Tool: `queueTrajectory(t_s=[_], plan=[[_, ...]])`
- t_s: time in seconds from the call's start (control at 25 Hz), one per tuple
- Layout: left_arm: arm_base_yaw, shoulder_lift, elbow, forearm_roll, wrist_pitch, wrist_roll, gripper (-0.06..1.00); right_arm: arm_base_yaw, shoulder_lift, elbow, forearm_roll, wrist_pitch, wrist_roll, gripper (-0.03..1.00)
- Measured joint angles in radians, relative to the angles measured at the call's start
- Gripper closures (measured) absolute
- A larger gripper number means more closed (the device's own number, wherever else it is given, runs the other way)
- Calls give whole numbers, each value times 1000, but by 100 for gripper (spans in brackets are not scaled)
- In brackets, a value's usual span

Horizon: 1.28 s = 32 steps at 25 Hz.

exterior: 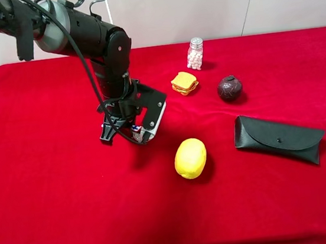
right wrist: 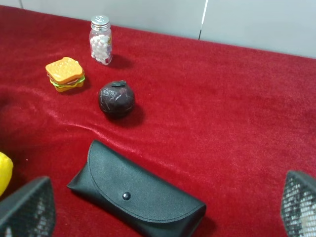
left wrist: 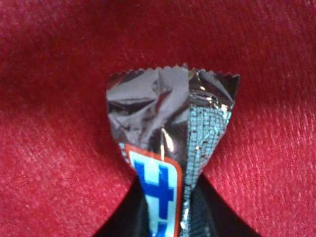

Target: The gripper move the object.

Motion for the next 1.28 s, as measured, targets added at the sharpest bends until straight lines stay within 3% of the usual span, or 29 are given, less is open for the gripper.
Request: queueTrajectory(t_s=[0.28,0.68,1.28], plan=[[0,0,0,0,-1,0,76,0,0,0,0,0,0,27],[0,0,0,0,-7,0,25,0,0,0,0,0,0,27],[4,-110,0,0,15,0,-1,0,0,0,0,0,0,27]])
